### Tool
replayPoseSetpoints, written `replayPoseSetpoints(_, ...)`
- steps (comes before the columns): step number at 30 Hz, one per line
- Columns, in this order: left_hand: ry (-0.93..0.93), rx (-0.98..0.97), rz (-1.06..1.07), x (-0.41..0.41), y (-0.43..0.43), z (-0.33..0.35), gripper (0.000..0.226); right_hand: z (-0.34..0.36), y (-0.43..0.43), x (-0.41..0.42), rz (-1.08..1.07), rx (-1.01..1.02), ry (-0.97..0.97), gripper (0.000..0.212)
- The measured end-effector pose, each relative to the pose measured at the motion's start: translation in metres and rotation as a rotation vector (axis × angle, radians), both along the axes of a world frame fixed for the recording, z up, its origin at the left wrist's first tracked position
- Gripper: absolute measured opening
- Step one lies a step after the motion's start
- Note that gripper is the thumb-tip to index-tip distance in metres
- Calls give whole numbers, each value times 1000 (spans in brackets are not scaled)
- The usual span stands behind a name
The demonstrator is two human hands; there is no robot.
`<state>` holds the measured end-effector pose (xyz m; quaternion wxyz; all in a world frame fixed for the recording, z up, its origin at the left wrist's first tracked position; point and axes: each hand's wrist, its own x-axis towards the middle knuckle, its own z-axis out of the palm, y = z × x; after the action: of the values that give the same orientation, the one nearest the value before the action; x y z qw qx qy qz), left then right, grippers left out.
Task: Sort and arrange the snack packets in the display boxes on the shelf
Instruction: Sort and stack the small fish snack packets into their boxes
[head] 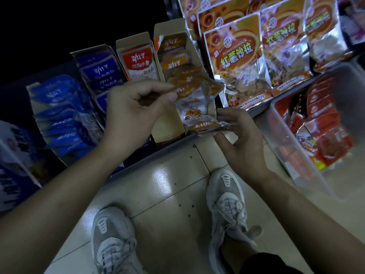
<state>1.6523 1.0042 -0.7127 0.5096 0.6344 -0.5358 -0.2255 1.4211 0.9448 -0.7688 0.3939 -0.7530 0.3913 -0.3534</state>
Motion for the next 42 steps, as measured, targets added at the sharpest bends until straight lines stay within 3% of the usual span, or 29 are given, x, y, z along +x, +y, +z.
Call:
replayPoseSetpoints(5,-34,138,-142,-15,-8,-18,22,3,0,3,-32,71,-30,57)
replayPoseSetpoints(12,9,214,-346,-12,-8,-17,28,9,-10,11,-61,122,-79,49)
replayPoseSetpoints(15,39,188,-276,-10,-6,-23,31,14,-15,16,-64,198,-129,49)
replayPoseSetpoints(22,90,104,-26,-15,-26,-18,6,20,-26,23,-71,257,-126,50)
replayPoseSetpoints(29,3,229,-236,-11,-28,-19,8,17,-22,17,27,257,-101,63)
replayPoseSetpoints(37,112,249,-252,-7,-19,-21,13,12,-22,15,-25,231,-139,52)
replayPoseSetpoints(42,106,243,-252,-13,-22,-17,10,16,-25,19,-88,156,-108,25)
